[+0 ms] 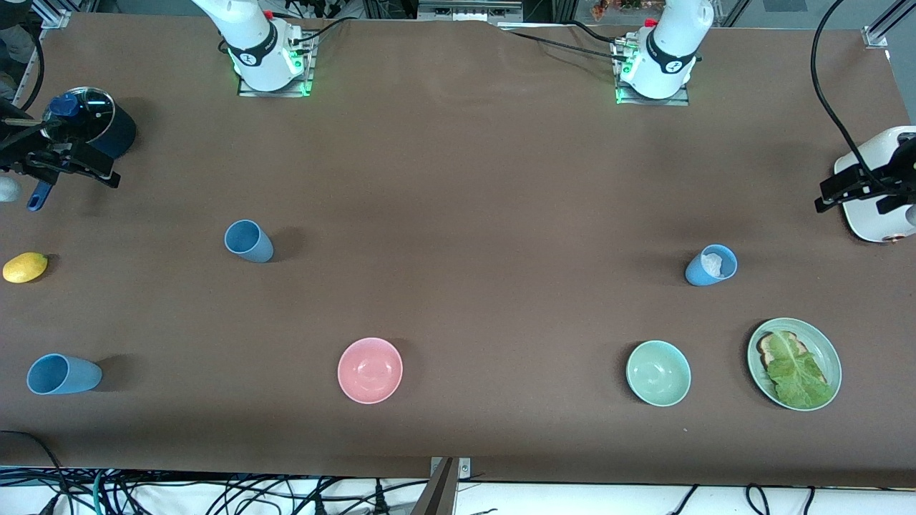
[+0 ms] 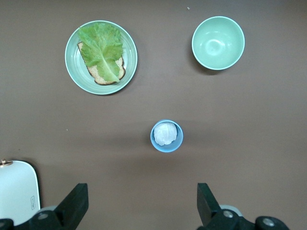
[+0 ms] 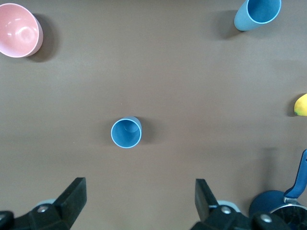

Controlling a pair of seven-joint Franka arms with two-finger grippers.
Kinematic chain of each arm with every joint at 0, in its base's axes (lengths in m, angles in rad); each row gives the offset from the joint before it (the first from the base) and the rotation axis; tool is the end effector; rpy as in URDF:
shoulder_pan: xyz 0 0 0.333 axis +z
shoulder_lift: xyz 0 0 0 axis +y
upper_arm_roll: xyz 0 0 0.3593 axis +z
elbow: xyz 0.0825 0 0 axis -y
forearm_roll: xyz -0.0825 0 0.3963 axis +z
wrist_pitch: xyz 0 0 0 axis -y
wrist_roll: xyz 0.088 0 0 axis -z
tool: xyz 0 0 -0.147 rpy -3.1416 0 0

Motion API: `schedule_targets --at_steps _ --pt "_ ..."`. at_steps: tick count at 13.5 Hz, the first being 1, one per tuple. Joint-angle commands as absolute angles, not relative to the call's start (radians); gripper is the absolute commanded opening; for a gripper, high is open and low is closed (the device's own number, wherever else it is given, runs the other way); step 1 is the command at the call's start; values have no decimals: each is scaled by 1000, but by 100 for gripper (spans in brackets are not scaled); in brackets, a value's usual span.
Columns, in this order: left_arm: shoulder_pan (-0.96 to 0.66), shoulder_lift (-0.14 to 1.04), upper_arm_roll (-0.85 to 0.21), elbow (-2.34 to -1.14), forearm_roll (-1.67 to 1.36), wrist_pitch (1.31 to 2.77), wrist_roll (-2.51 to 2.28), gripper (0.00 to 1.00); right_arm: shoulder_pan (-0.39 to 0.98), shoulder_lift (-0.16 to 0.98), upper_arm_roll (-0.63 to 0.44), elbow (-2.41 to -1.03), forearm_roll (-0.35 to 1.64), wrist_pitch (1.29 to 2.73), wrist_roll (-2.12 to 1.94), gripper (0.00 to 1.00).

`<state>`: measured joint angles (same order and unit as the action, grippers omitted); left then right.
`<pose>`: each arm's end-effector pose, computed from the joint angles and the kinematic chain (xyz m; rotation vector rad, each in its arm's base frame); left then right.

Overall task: Stack blue cups with both arms
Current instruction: 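Lower the open left gripper over the blue cup beside the green bowl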

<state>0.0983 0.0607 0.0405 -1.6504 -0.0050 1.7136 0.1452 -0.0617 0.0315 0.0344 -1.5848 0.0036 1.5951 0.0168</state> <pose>0.5909 0.0813 0.5662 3.1395 -0.0091 0.0045 0.5781 -0.0156 0.6051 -3.1359 0.0694 0.0332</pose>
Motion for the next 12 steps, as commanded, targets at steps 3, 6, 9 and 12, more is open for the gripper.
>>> schedule_targets --at_steps 3,6,9,12 --pt "106 104 38 -1654 -6 1772 178 100 -66 11 37 -1605 -6 1597 6 100" --pt "104 150 35 -1664 -6 1827 178 100 -66 17 35 -1605 0 1595 6 100" --pt "104 169 34 -1733 -6 1931 178 100 -66 34 37 -1605 -2 1598 5 100" --pt "104 170 32 -1811 -6 2031 179 100 -66 49 38 -1605 -6 1595 -8 100"
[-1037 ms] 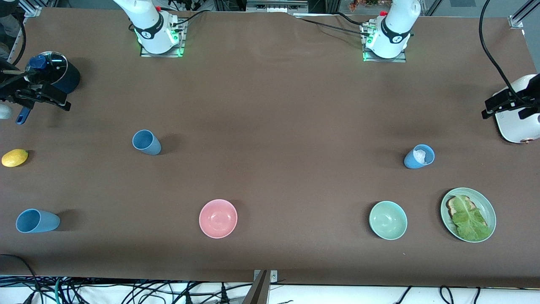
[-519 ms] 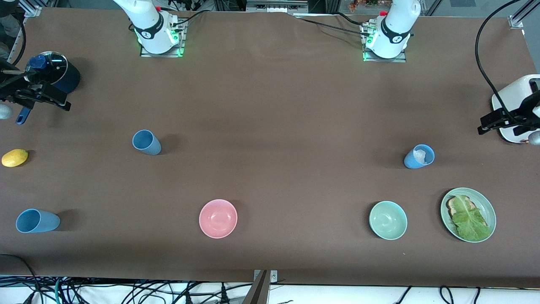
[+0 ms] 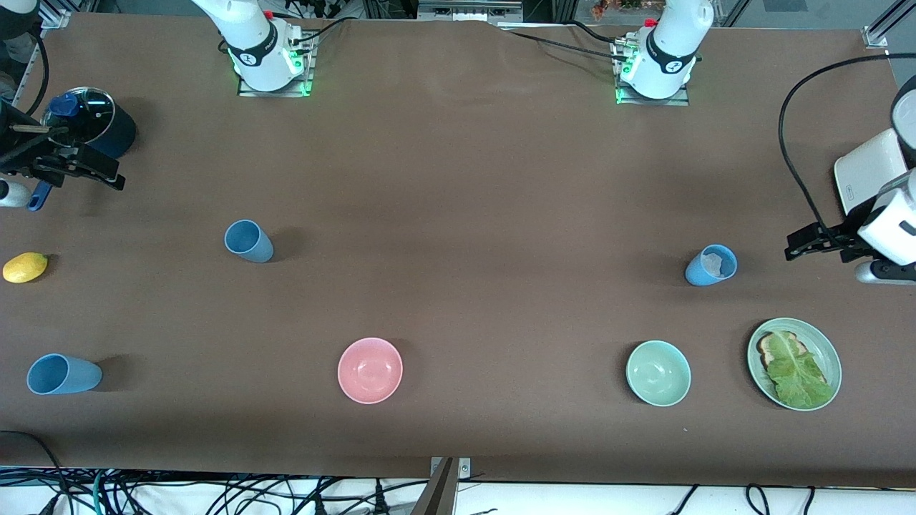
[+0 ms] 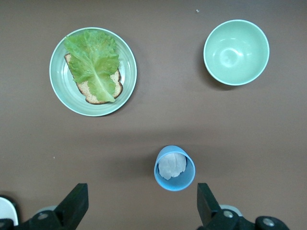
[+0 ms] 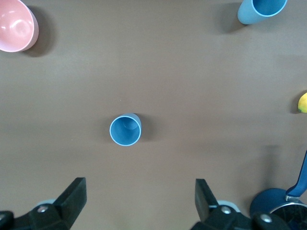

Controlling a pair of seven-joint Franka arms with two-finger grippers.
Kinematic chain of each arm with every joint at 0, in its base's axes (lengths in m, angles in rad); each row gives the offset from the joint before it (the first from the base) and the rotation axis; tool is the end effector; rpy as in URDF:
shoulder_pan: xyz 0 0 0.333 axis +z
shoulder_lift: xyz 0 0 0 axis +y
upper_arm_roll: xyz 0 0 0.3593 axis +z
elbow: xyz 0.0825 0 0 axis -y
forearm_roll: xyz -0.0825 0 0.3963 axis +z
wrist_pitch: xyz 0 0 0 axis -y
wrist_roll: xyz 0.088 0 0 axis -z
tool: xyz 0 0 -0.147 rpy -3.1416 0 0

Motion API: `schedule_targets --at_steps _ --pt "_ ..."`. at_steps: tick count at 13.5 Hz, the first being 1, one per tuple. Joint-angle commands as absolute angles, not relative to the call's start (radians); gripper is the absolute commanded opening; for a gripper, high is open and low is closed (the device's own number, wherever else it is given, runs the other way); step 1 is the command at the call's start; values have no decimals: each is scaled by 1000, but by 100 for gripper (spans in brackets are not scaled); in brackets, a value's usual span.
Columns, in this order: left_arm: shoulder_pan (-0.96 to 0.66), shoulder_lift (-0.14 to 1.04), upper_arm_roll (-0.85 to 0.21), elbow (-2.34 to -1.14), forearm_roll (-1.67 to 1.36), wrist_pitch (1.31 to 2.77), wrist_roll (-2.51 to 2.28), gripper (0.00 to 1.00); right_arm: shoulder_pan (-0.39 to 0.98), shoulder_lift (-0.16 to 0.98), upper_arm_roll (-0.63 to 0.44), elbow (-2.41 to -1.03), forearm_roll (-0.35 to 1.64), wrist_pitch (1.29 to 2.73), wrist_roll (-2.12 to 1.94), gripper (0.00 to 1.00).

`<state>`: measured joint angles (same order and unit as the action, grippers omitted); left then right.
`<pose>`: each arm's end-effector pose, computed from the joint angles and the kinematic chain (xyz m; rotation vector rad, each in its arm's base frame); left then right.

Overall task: Stack blue cups with both arms
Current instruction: 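Lower the open left gripper over the blue cup beside the green bowl, then grip the blue cup with the left gripper while the right gripper grips another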

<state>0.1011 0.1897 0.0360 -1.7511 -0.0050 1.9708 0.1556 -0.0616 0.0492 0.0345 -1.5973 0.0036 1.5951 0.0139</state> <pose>0.6347 0.0858 0.4597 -3.1346 0.0272 -0.0462 0.5816 -0.0157 0.5888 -3.1343 0.0645 0.0805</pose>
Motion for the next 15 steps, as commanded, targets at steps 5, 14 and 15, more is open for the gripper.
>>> schedule_targets --at_steps 5,14,15 --pt "100 169 32 -1899 -6 2127 179 100 -17 164 41 -1605 -31 1588 -9 100" --pt "103 160 34 -2086 -12 2362 218 100 2 201 38 -1984 -34 2038 20 100" --pt "98 156 34 -2106 -15 2384 218 100 2 180 38 -2053 -34 2109 20 100"
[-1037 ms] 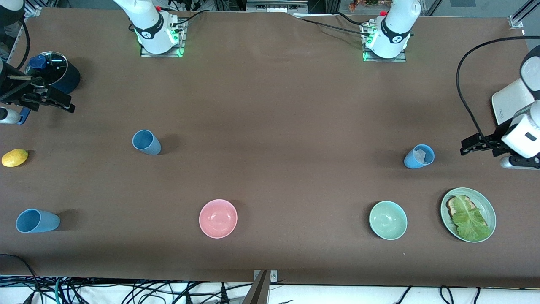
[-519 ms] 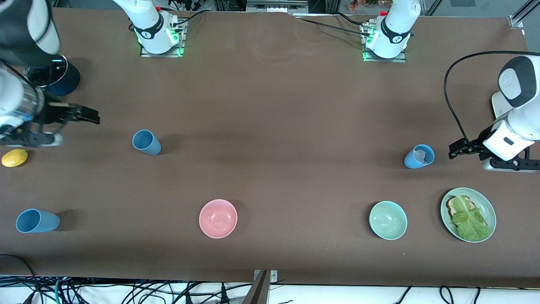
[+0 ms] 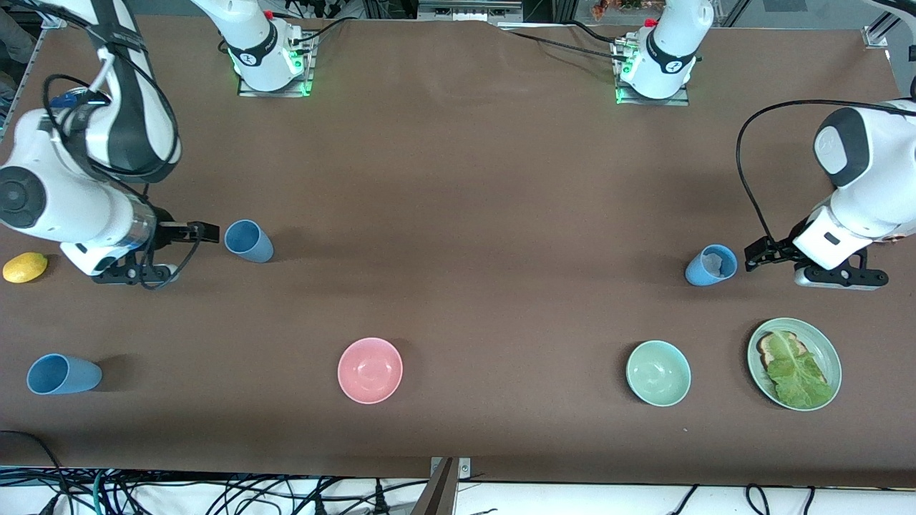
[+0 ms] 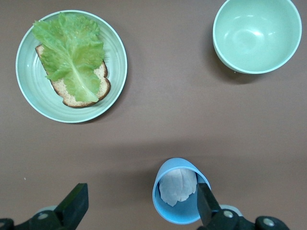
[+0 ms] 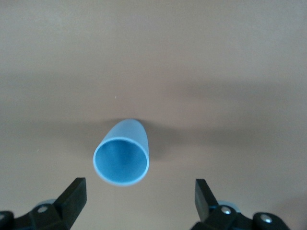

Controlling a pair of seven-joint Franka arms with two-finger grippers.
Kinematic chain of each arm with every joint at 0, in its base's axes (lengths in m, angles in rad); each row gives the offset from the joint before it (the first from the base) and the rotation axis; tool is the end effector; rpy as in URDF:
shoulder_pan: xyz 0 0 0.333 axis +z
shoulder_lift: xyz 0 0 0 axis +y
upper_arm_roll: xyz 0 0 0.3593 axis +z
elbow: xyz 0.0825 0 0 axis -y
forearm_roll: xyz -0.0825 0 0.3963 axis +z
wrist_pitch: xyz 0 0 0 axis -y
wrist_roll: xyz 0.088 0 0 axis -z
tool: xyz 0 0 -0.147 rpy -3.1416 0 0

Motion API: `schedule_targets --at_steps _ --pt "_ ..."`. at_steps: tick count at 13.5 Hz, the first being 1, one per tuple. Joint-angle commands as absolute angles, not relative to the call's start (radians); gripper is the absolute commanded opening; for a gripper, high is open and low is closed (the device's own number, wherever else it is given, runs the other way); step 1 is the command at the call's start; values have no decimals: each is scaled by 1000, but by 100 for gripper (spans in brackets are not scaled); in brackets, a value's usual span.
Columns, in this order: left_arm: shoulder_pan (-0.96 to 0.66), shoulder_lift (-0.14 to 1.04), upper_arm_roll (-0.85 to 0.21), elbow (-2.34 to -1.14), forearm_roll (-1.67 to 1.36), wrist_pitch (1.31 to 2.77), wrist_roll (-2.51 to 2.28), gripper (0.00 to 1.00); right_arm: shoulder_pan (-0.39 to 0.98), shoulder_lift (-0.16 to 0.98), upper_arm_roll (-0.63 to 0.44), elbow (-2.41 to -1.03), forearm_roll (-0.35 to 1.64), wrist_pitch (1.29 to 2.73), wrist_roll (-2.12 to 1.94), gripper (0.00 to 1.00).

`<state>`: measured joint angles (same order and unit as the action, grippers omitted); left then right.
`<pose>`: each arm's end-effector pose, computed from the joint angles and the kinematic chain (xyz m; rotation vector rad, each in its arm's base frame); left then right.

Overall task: Stack blue cups with both arms
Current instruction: 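Grip the blue cup with the left gripper while the right gripper grips another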

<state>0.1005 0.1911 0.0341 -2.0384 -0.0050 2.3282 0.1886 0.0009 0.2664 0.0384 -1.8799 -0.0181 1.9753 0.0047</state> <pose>0.6097 0.0818 0.3552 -3.1184 0.0806 -0.1516 0.6129 0.0213 0.3517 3.1200 0.0666 -0.2668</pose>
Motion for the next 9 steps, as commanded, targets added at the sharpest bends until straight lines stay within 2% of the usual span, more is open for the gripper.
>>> schedule_targets --at_steps 1,6,9 --pt "97 156 34 -2121 -17 2399 218 100 2 169 37 -2103 -34 2167 18 100" --pt "97 166 35 -2177 -17 2460 222 100 -2 178 23 -2229 -34 2359 6 100" --pt "87 182 37 -2206 -17 2511 224 100 -2 192 12 -2229 -32 2372 6 100"
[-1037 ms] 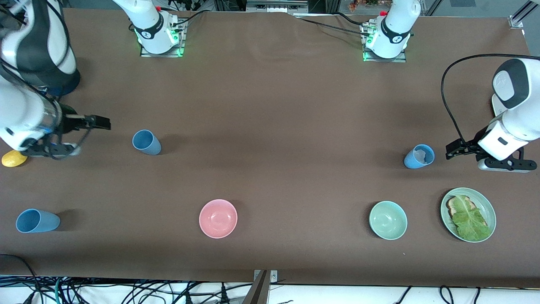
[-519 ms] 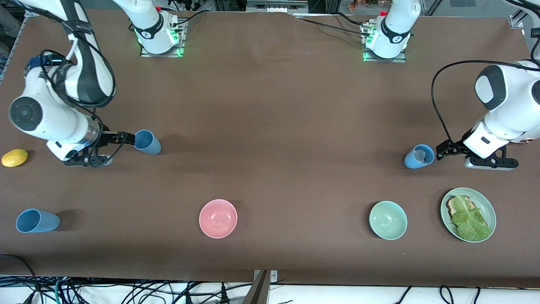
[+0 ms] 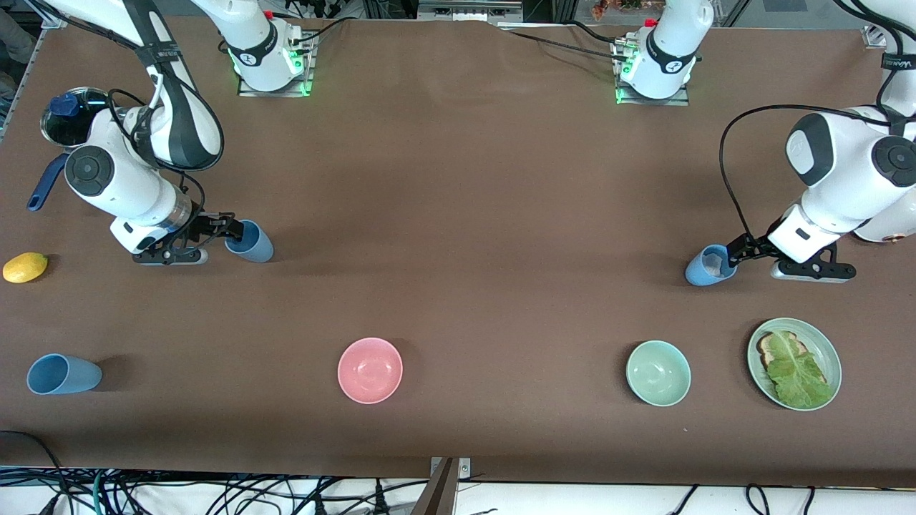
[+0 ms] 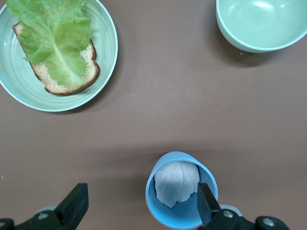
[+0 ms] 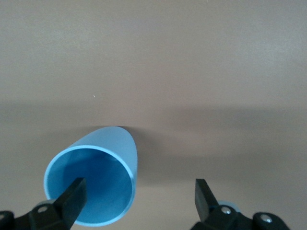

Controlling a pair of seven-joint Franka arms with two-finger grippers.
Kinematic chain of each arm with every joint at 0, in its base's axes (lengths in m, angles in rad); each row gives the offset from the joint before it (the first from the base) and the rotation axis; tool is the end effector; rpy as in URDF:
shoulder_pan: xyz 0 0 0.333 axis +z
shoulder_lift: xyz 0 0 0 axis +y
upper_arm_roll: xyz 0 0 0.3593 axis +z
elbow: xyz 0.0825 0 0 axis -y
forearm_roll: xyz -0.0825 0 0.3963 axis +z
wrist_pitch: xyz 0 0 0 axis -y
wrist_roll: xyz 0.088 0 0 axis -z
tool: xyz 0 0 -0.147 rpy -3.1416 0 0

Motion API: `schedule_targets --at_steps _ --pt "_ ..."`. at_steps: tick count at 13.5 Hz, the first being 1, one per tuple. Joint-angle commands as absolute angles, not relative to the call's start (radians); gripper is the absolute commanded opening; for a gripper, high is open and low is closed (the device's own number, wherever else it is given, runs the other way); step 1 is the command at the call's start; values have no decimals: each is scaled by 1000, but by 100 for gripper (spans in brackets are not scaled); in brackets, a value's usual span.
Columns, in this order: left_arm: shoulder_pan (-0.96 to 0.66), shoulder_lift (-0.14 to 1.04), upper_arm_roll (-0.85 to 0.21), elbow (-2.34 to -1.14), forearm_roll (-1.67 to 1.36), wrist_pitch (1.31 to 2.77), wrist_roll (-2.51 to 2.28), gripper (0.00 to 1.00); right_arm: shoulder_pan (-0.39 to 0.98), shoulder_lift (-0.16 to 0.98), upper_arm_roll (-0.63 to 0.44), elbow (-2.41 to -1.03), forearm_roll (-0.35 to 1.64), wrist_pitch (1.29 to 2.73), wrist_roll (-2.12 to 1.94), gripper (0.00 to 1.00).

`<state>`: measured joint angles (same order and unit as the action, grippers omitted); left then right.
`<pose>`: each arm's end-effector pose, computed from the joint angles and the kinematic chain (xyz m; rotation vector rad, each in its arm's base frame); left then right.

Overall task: Stack blue cups with both arms
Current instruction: 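Grip the blue cup with the left gripper while the right gripper grips another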

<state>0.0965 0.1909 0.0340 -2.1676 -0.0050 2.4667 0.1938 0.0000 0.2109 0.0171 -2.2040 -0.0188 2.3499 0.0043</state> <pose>0.5856 0.0765 0.3109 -3.1152 0.0943 -0.1660 0.5591 0.0088 0.2733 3.1296 0.0410 -0.1015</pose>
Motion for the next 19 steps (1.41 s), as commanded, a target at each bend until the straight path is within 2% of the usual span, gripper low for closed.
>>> schedule_targets --at_steps 1,4,9,11,12,13,15,17,18,19 --pt "81 193 38 -2210 -18 2526 224 100 -2 198 12 -2227 -31 2388 6 100" --pt "51 196 73 -2264 -18 2589 256 100 -2 210 12 -2229 -31 2401 18 100" --pt "52 201 103 -2264 -21 2595 328 100 -2 230 12 -2230 -31 2398 20 99" --pt "55 230 103 -2261 -23 2614 330 100 -2 233 12 -2230 -31 2393 21 87" --pt "55 239 104 -2263 -23 2617 330 100 -2 233 12 -2229 -31 2391 21 73" --pt "58 245 104 -2264 -41 2617 331 100 -2 233 14 -2230 -29 2393 23 50" --pt "60 270 106 -2267 -105 2615 383 100 -2 233 14 -2230 -26 2391 25 22" --pt "60 291 109 -2267 -182 2615 422 100 -2 238 15 -2230 -26 2393 54 5" --pt "60 304 109 -2266 -189 2615 423 100 -2 238 18 -2229 -25 2391 55 0" --pt "60 311 109 -2264 -190 2615 423 100 -2 238 18 -2229 -26 2391 55 0"
